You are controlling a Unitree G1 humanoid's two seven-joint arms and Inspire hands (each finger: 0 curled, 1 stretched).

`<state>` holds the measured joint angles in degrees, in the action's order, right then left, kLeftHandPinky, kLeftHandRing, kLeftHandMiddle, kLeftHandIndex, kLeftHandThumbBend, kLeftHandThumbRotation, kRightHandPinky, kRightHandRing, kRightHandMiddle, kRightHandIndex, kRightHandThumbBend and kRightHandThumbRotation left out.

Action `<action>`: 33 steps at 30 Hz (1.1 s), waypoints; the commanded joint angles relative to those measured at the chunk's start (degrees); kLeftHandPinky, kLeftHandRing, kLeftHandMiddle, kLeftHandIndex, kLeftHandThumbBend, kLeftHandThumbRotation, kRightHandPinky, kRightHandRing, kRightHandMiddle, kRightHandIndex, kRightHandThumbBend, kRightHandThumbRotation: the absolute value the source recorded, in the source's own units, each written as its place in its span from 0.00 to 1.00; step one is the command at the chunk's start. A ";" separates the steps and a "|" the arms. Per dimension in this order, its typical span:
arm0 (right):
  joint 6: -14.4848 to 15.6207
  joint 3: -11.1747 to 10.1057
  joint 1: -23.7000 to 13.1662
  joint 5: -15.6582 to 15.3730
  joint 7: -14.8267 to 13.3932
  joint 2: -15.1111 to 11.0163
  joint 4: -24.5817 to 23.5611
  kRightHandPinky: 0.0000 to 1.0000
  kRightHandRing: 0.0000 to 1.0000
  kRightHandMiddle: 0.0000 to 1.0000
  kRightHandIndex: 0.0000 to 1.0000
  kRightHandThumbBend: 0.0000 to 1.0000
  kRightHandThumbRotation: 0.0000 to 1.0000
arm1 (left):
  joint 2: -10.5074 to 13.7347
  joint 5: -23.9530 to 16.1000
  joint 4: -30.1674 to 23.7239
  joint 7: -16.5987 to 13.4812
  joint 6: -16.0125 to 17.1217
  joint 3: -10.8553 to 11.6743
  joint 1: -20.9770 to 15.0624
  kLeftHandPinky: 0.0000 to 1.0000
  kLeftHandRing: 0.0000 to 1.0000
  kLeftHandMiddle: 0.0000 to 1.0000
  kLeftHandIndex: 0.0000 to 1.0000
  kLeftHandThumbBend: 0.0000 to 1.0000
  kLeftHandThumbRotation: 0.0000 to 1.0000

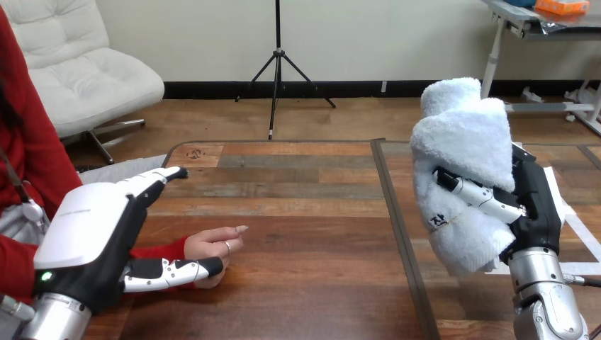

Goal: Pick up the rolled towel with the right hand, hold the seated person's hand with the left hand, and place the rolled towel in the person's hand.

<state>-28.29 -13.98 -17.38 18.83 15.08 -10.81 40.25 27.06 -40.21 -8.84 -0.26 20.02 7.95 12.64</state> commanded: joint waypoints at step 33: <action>-0.48 -0.91 -2.62 0.58 1.43 0.89 -4.46 0.26 0.31 0.37 0.40 0.88 0.00 | 9.28 -1.62 8.69 3.60 1.40 -6.80 -9.36 0.69 0.76 0.79 0.78 1.00 0.23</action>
<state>-27.86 -14.09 -17.37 18.31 15.82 -10.39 40.23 33.96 -41.08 -1.58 4.12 20.98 2.05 8.29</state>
